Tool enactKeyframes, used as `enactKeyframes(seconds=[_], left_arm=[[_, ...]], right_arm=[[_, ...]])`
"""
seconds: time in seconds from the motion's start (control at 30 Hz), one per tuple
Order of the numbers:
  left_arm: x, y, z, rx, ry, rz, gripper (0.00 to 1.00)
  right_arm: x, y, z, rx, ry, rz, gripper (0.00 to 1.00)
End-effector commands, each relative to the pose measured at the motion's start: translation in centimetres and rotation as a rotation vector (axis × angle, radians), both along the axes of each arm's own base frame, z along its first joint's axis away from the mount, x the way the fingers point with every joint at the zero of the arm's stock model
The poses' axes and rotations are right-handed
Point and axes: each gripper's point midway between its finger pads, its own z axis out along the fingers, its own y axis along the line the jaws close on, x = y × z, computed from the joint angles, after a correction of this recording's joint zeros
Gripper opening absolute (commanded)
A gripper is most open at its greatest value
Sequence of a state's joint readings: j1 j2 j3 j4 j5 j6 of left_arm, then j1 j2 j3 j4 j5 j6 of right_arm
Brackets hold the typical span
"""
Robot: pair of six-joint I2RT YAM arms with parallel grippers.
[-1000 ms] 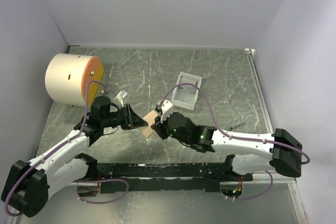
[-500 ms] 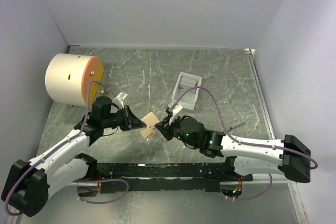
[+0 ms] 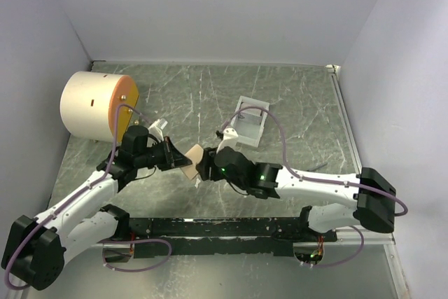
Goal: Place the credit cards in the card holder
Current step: Open the card holder at the center of the board.
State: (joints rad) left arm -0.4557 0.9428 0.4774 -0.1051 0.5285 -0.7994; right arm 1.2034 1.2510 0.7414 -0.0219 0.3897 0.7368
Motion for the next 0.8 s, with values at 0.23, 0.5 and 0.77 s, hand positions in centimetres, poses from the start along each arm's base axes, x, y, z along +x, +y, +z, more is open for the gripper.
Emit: enactKeyframes(seconds=[0.23,0.5,0.77], left_arm=[[1.1,0.1,2.6,-0.016,-0.114,0.029,0.07],[0.9,0.2,3.2,-0.034,-0.135,0.035,0.07],[1.0,0.1,3.7,-0.041,-0.146,0.035,0.07]], right_arm=[[0.9,0.7,0.0,0.104,0.273,-0.326,0.53],[1.2,0.0,-1.2,0.11,0.294,-0.373,0.5],[1.2,-0.9,-2.5,0.083,0.301,-0.398,0.34]])
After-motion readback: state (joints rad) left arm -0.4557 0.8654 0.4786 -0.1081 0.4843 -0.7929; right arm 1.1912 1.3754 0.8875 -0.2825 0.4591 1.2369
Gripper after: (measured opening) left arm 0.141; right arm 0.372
